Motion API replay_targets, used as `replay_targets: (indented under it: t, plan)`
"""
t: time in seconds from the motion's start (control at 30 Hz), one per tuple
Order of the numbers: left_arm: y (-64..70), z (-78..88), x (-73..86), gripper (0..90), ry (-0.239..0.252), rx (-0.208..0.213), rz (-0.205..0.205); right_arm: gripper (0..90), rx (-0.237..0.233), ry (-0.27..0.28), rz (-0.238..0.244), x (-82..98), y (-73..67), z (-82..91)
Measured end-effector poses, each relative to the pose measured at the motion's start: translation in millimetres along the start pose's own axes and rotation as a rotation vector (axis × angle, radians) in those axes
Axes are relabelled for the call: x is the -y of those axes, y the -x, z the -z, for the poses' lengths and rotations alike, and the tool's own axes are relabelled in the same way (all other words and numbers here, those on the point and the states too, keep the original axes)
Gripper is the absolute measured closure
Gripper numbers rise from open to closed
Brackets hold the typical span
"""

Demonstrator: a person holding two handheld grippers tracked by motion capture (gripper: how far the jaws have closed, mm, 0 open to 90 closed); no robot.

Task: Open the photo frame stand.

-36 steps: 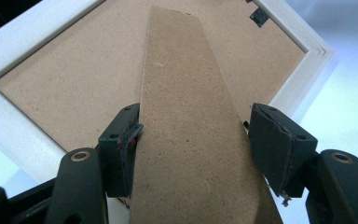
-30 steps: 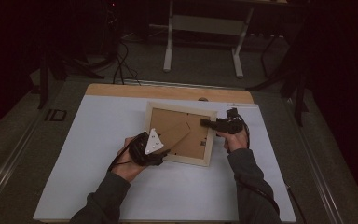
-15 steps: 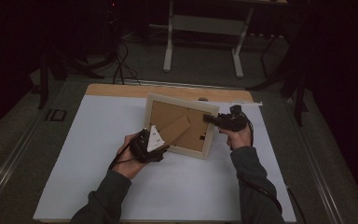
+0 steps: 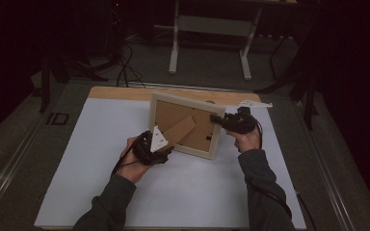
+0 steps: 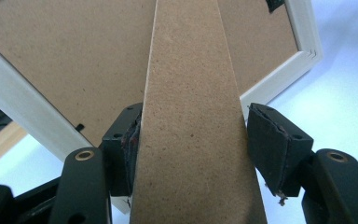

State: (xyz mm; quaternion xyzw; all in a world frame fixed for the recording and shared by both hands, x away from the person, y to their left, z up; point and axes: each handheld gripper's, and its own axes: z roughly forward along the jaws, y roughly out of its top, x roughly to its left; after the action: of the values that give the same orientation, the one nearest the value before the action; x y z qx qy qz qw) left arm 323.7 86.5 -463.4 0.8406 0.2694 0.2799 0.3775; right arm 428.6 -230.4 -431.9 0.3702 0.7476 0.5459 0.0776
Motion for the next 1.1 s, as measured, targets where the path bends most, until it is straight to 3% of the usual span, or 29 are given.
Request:
replay_targets:
  t: [0.23,0.63,0.77,0.9,1.1]
  plan:
    - [-4.6,3.1,1.9,40.8,-0.006,0.05,0.03,61.5,-0.033,0.006,0.017,4.8,-0.3,5.0]
    - [-12.2,8.6,5.3,38.9,0.005,0.062,0.058,63.8,-0.067,-0.002,0.058,1.3,-3.4,8.2]
    - [-15.2,14.6,5.5,38.6,0.031,0.069,0.067,64.0,-0.071,-0.006,0.064,2.1,-3.1,8.9]
    - [-27.1,26.4,7.0,39.4,0.09,0.096,0.12,64.0,-0.071,-0.017,0.089,2.4,-4.5,10.6]
    - [-45.8,37.4,11.2,41.6,0.106,0.065,0.19,63.9,-0.069,-0.017,0.098,1.9,-5.7,10.8]
